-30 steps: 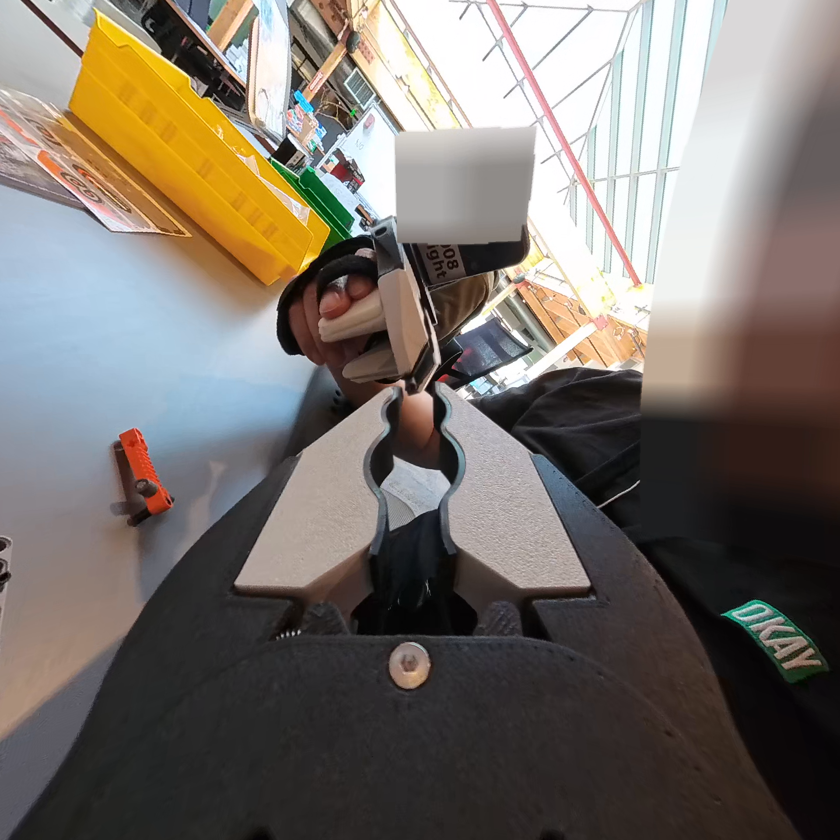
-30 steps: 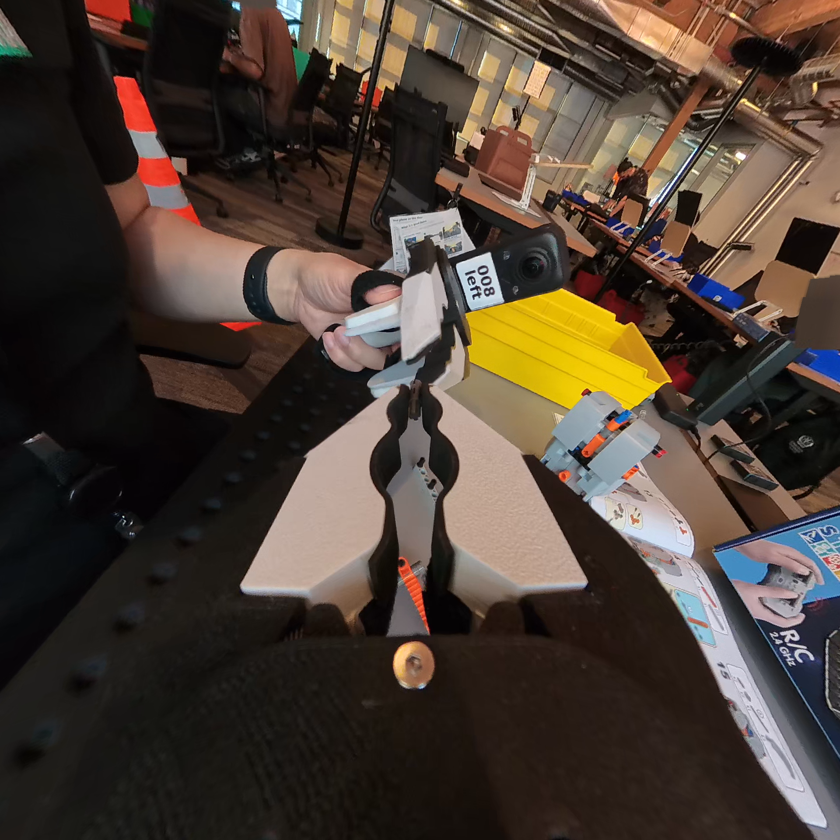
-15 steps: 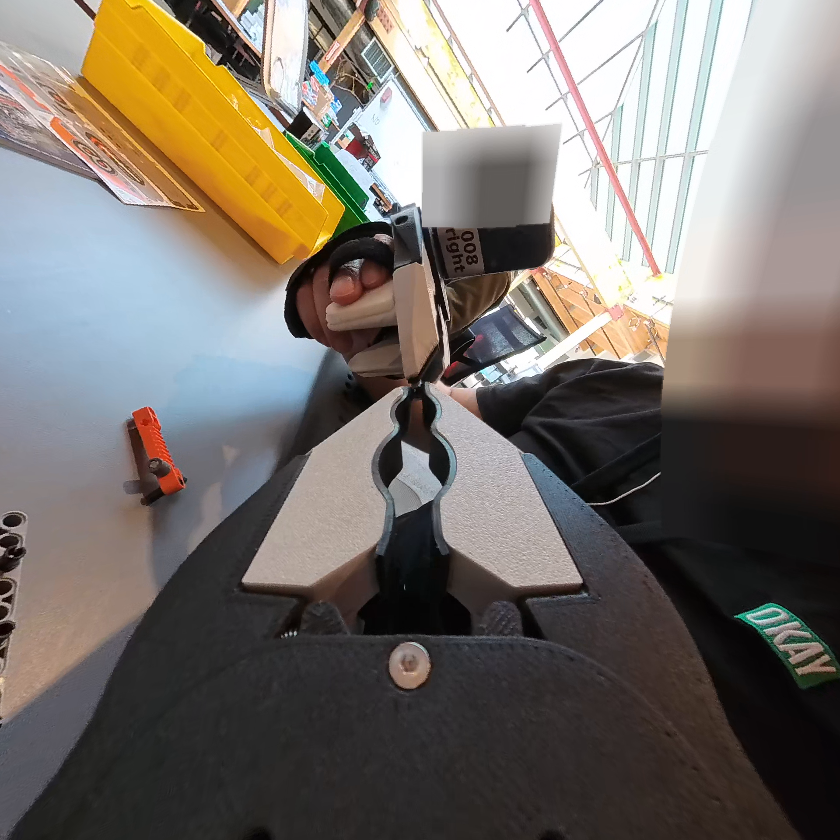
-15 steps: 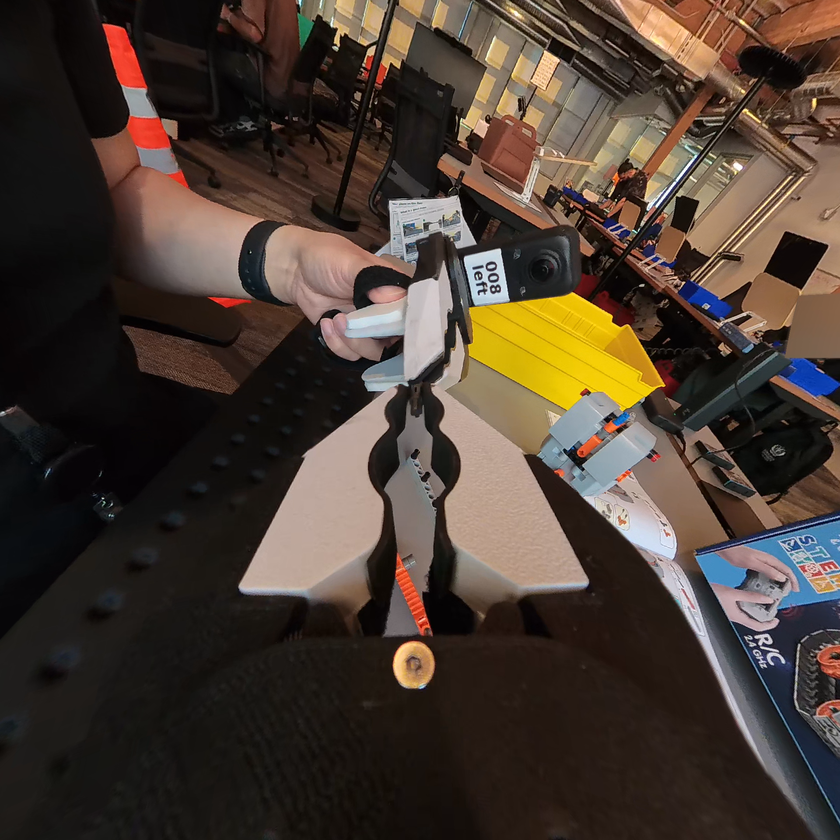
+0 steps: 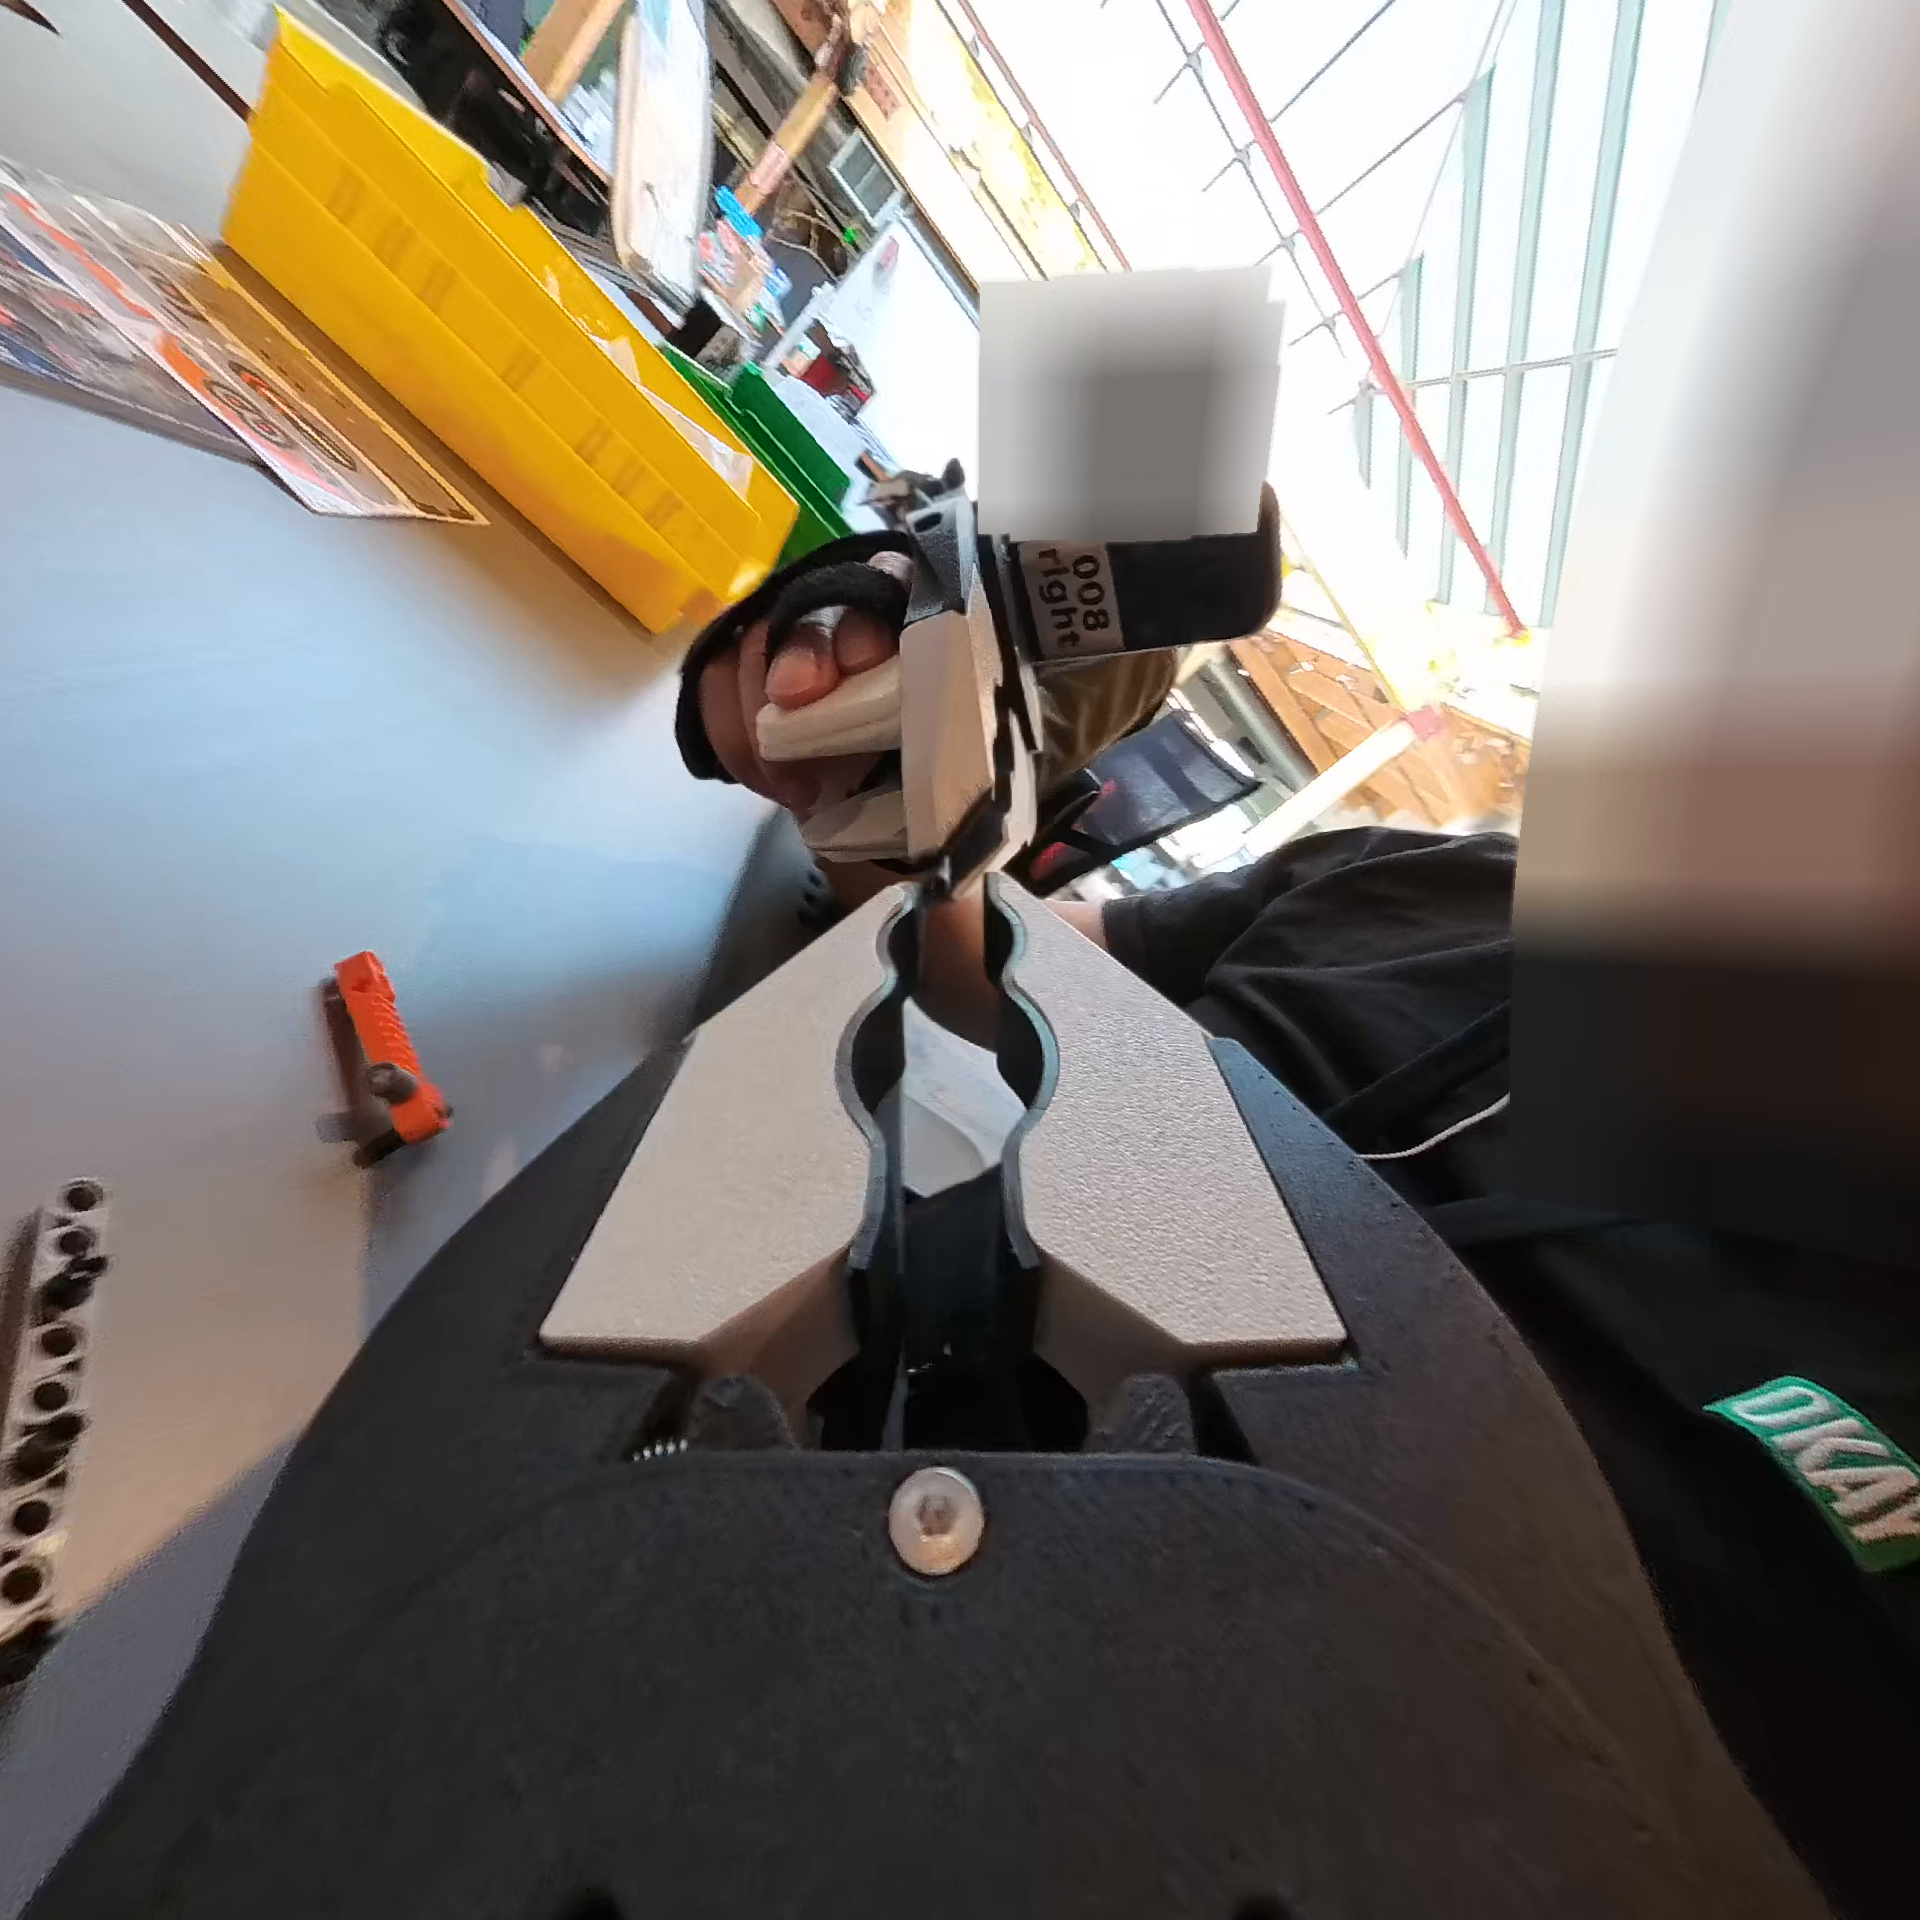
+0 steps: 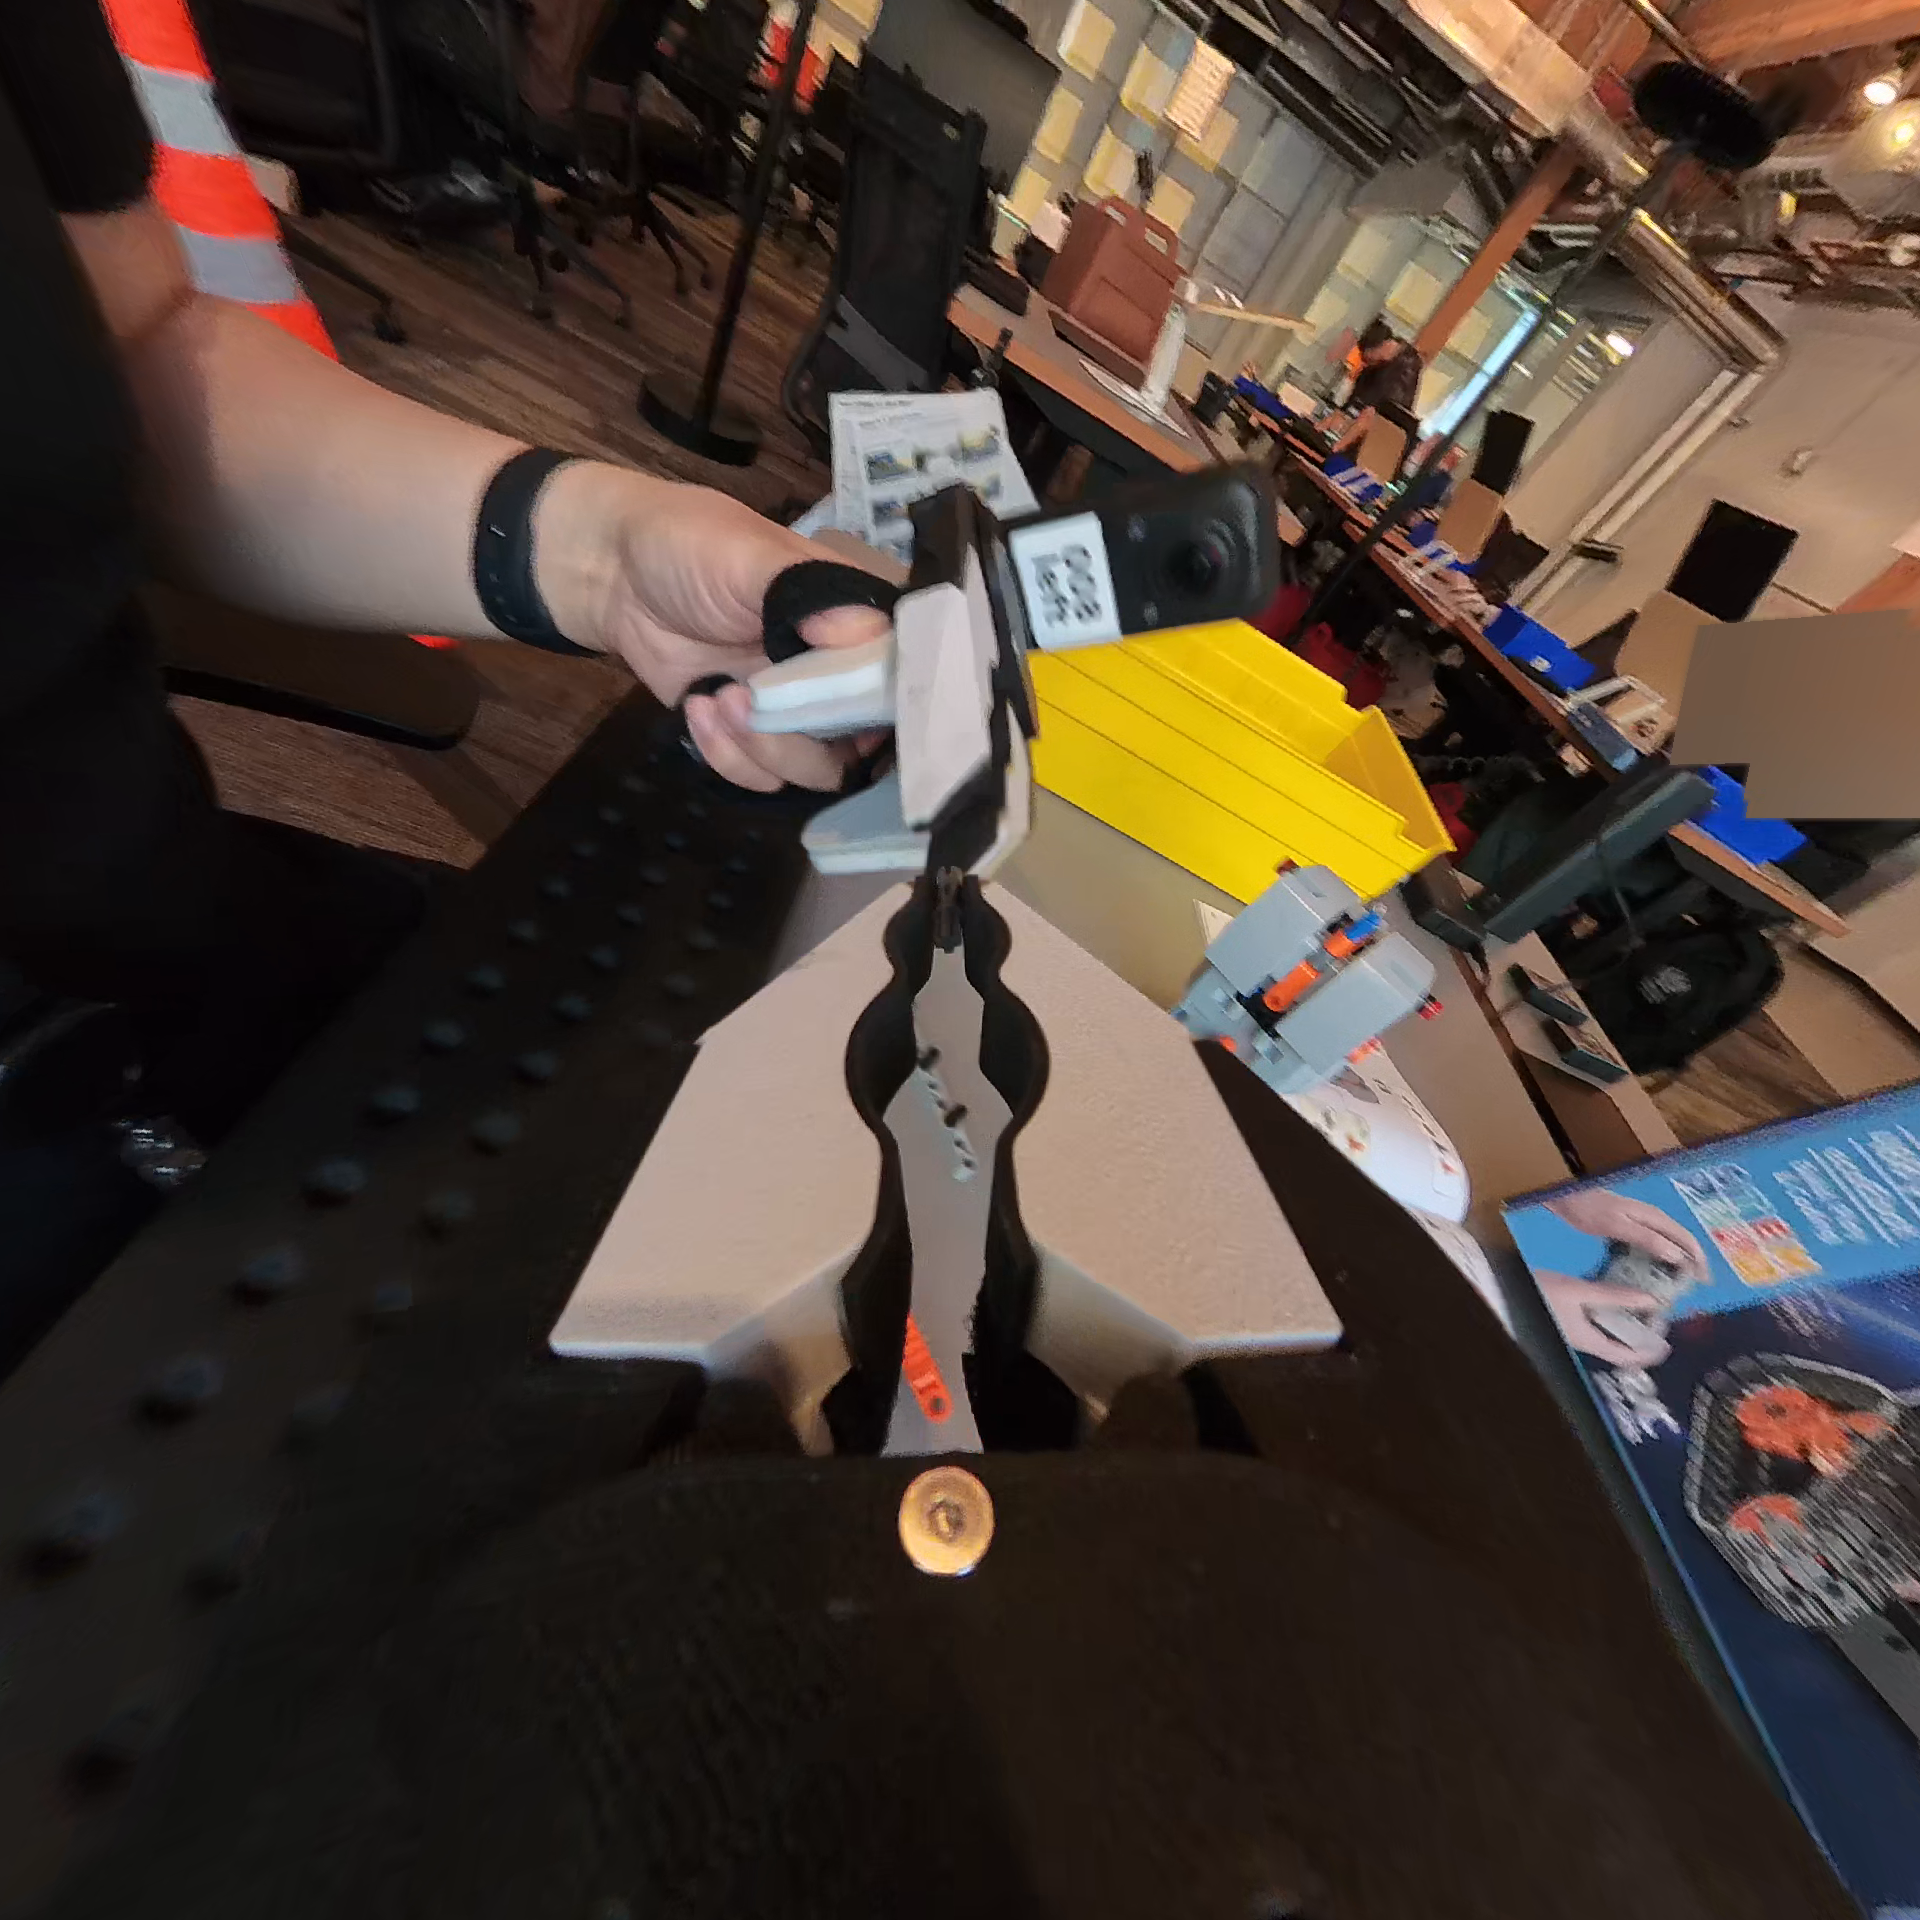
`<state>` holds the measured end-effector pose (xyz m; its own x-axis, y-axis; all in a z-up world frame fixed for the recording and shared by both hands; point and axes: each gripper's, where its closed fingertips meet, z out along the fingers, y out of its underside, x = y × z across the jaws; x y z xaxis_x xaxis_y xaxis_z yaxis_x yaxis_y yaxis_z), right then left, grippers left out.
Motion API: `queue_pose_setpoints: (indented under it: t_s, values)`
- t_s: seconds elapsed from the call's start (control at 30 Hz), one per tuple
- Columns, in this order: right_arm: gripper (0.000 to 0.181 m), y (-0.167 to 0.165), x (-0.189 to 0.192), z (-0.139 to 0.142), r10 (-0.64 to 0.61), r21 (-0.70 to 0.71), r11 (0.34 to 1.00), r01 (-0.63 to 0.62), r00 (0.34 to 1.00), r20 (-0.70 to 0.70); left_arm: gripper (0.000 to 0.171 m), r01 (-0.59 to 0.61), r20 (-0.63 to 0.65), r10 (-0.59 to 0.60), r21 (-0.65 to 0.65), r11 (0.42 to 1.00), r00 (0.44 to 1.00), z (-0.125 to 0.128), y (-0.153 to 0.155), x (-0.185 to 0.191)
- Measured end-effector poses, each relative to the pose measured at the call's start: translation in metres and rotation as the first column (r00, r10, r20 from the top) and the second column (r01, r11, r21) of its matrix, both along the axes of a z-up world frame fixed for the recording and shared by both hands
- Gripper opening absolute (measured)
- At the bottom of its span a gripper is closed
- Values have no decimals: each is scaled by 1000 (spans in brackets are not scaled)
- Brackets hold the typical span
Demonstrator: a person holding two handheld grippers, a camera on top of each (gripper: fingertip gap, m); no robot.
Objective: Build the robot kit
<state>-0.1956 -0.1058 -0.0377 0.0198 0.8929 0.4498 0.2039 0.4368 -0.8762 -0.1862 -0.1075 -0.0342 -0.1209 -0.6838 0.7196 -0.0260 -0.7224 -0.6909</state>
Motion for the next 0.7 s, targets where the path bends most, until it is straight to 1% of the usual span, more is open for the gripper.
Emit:
queue_pose_setpoints:
  t_s: [0.07,0.1,0.13,0.17,0.23,0.27,0.33,0.43,0.47,0.5,0.53,0.6,0.7]
  values:
    - [4,24,5,-5,-127,46,991,126,992,26,9,-64,-21,66,80,995,998,1,6,-7]
    - [4,44,11,-9,-234,81,970,229,971,52,8,-104,-31,109,137,985,994,3,9,-11]
    - [4,68,22,-14,-360,123,929,348,929,88,7,-148,-38,159,206,967,986,7,12,-17]
    - [4,91,36,-19,-475,177,875,451,870,132,7,-192,-41,213,286,939,976,12,14,-23]
    - [4,134,73,-22,-674,269,735,623,715,186,8,-268,-44,320,450,852,946,24,16,-35]
    - [4,148,89,-17,-735,289,675,679,652,187,7,-298,-41,373,522,799,927,31,16,-41]
    - [3,169,116,-2,-821,309,571,760,537,195,11,-352,-23,469,630,693,883,46,19,-54]
    - [3,192,146,28,-904,391,427,816,380,193,22,-440,43,595,716,541,802,65,25,-74]
    - [3,199,152,39,-921,397,389,831,339,193,27,-464,74,619,732,499,782,71,26,-79]
    - [3,205,157,52,-936,383,350,855,305,176,30,-480,86,638,736,477,765,75,27,-83]
    - [3,210,159,67,-946,360,322,875,288,145,32,-490,80,652,728,479,754,78,29,-86]
    - [3,216,164,103,-964,298,266,917,262,54,43,-505,54,661,693,515,748,79,30,-90]
    - [2,215,179,153,-972,169,191,967,211,-107,49,-524,52,648,639,562,760,84,27,-92]
